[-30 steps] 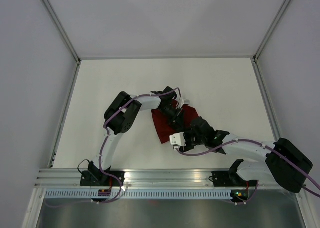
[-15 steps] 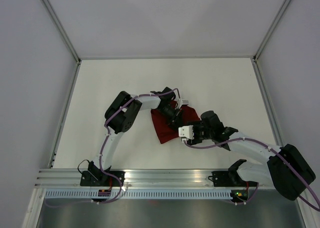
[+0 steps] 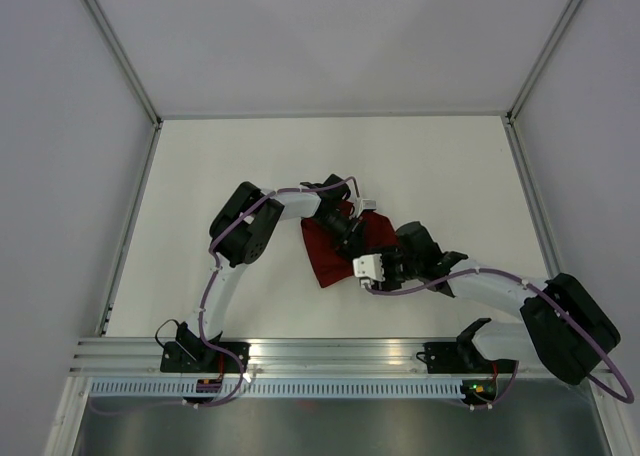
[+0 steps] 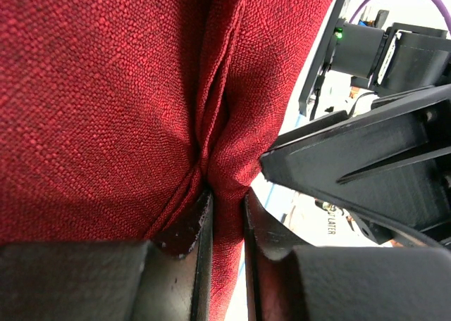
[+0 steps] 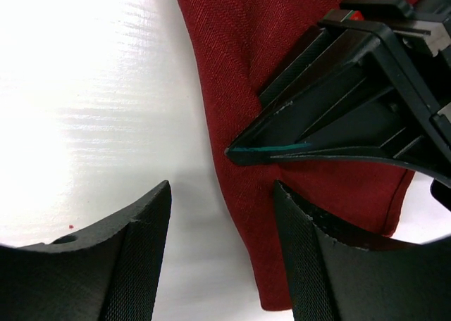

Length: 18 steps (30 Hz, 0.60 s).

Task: Fold the napkin, place the utensils inside, and roll it up
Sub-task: Roll the napkin at the center of the board.

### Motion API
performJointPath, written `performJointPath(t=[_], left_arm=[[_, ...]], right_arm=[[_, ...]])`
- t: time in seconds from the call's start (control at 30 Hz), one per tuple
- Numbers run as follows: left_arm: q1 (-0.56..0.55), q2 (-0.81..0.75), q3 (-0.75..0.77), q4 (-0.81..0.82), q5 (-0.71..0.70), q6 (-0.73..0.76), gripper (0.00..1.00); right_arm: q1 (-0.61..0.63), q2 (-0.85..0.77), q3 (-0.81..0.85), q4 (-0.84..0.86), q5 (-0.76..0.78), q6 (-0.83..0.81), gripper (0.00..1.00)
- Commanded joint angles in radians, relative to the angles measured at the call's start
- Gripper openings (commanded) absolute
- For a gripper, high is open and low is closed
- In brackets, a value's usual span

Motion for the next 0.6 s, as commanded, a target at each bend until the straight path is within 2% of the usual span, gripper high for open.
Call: performJointPath(t=[0.0,0.13,0.17,0.2,0.37,0.47,0.5,0.57], left_arm=[[0.011,0.047,-0.005,-0.073,-0.117,-0.033,0.02],[0.012,0.045,-0.005,-0.078,-0.107,-0.031,0.02],[0.012,0.047,-0.003,-0.078,-0.103,-0.031,0.02],[0.014,0.047,-0.003,-0.079,-0.102,-0.031,0.02],[0.017,0.051,0.006,-0.09,-0.091,-0.033,0.02],[0.019,0.051,0.011,-0.09,-0.076,-0.037,0.02],[0.019,0.05,0.012,-0.09,-0.073,-0.037,0.02],[0.019,0.05,0.017,-0.092,-0.07,-0.04,0.02]], right_arm=[[0.012,0.034,0.036,0.072,-0.039,-0.015,0.65],[0.018,0.069,0.042,0.071,-0.023,-0.042,0.59],[0.02,0.075,0.05,0.063,-0.016,-0.05,0.55],[0.02,0.085,0.053,0.051,-0.013,-0.056,0.41],[0.021,0.111,0.058,0.045,0.012,-0.096,0.3],[0.024,0.114,0.068,-0.015,0.012,-0.114,0.31],[0.021,0.109,0.065,-0.03,0.014,-0.117,0.37],[0.023,0.102,0.064,-0.05,0.014,-0.125,0.45]])
